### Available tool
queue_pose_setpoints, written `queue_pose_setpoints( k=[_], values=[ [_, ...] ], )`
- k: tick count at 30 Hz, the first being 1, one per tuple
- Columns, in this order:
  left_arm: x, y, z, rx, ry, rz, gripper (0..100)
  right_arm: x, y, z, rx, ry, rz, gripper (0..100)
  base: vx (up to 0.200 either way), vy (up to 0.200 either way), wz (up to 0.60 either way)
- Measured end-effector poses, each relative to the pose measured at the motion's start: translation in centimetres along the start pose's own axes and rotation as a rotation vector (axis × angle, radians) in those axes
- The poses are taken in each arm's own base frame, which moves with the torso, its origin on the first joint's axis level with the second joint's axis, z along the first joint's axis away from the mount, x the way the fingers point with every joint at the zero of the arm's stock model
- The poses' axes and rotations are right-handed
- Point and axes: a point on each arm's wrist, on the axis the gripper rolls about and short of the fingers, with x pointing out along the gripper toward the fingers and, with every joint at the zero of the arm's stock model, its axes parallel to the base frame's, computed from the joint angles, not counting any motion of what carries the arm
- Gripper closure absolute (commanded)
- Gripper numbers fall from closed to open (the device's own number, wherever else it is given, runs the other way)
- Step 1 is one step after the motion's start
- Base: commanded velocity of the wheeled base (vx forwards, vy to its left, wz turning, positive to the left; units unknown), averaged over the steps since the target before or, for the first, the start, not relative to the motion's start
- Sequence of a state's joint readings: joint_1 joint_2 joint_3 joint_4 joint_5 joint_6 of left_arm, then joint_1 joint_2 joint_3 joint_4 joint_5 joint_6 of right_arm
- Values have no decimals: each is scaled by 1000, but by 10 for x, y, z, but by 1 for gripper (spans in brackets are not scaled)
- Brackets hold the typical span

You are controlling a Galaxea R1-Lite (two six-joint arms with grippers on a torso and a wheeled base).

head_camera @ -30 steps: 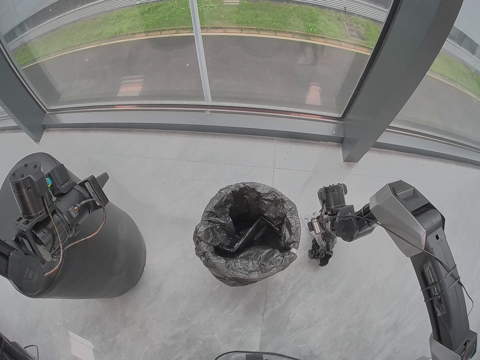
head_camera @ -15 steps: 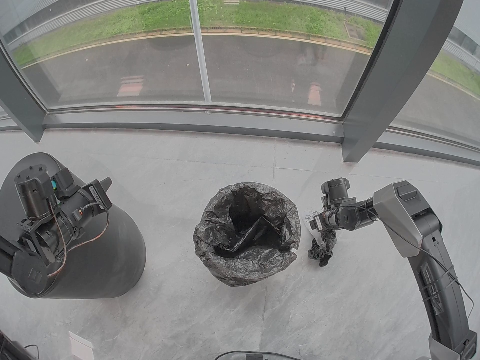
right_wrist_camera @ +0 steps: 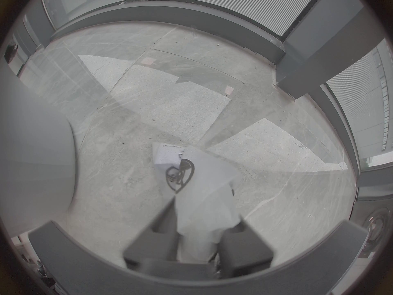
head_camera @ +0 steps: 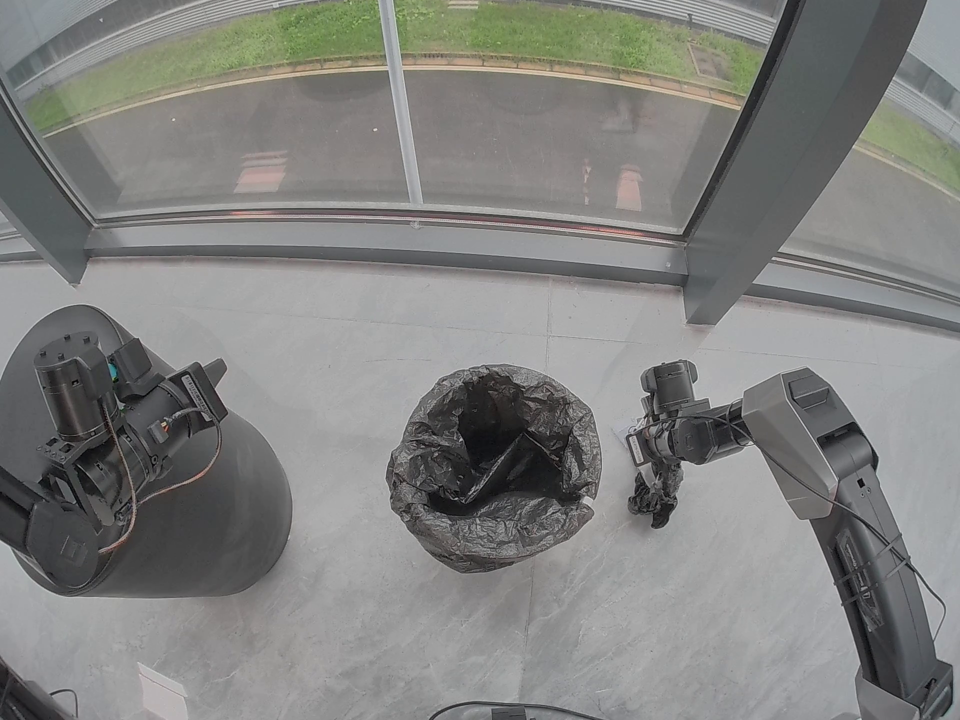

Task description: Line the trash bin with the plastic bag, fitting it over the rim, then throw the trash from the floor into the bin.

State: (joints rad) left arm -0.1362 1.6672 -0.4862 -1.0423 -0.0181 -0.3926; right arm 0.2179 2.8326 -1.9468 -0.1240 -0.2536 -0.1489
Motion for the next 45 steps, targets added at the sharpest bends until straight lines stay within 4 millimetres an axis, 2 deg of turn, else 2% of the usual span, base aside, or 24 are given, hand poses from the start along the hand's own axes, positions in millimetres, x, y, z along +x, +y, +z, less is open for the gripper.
queue_pose_setpoints(
  k=[6, 9, 13, 17, 20, 26, 31, 34, 38, 41, 45],
  values=[
    [0, 0, 0, 0, 1, 2, 100, -1, 1, 2, 35, -5, -1, 100, 0, 0, 0],
    [0, 0, 0, 0, 1, 1, 100, -7, -2, 9, 63, -21, -4, 100, 0, 0, 0],
    [0, 0, -1, 0, 2, 1, 100, -22, -4, 24, 110, -50, -1, 100, 0, 0, 0],
    [0, 0, -1, 0, 3, 1, 100, -48, -10, 46, 141, -91, 3, 100, 0, 0, 0],
    [0, 0, -1, 0, 3, 2, 100, -76, -18, 67, 163, -127, 4, 100, 0, 0, 0],
    [-1, 0, -1, 0, 2, 1, 100, -147, -32, 103, 198, -214, 16, 100, 0, 0, 0],
    [-2, -1, 0, 0, -3, -2, 100, -205, -29, 105, 182, -232, 70, 100, 0, 0, 0],
    [-2, -1, 1, 0, -17, -9, 100, -244, -15, 98, 149, -241, 126, 100, 0, 0, 0],
    [-5, -3, 2, 3, -53, -27, 100, -302, 17, 89, 86, -295, 237, 100, 0, 0, 0],
    [-6, -3, 2, 5, -71, -37, 100, -335, 38, 82, 53, -350, 301, 100, 0, 0, 0],
    [-7, -3, 0, 7, -76, -43, 100, -370, 61, 73, 36, -441, 362, 100, 0, 0, 0]
  ],
)
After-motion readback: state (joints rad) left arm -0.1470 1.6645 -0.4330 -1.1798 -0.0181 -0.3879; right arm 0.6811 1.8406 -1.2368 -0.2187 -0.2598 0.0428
